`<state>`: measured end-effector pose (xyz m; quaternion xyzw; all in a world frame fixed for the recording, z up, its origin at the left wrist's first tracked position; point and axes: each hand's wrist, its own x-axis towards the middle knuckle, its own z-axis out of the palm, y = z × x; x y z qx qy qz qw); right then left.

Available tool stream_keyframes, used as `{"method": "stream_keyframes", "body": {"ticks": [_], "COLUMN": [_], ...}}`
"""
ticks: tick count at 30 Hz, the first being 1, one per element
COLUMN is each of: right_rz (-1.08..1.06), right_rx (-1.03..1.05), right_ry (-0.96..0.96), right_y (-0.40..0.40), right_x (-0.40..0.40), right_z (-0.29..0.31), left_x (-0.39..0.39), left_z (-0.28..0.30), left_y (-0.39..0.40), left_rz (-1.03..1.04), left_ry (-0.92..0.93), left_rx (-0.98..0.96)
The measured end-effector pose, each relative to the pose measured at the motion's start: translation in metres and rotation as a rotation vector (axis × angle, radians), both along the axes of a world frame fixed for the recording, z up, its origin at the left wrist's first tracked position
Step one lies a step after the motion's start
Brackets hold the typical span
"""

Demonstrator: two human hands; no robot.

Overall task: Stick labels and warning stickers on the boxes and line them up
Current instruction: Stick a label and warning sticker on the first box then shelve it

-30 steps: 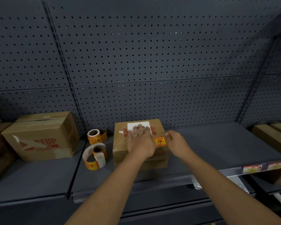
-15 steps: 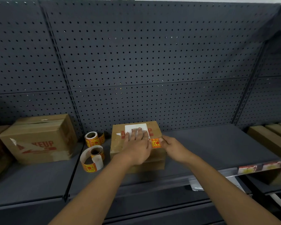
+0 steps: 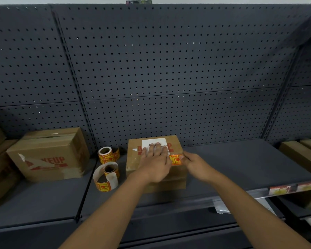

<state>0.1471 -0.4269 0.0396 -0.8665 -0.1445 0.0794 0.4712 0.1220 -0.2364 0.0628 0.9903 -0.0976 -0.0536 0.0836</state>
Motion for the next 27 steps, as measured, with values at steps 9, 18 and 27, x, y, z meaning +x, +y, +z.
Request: {"method": "stream_keyframes", "body": {"ticks": [9,18,27], "right_rz": [-0.047,-0.299,-0.336], "right_rx": [-0.063,-0.073,0.013], "right_ry": [-0.042,-0.026,-0.048], "right_y": [0.000,-0.004,0.002], "right_x": [-0.001,0.005,0.013], "right_z": [0.001,0.011,0.027], "left_x": [0.001,0.005,0.021], "left_z": [-0.003,0.015,0.000], "left_y": [-0.001,0.018,0.092], "left_rz": [0.005,0.225,0.355], "left_ry": [-0.025,0.003,-0.099], "left_rx": [-0.008,-0.720,-0.437]}}
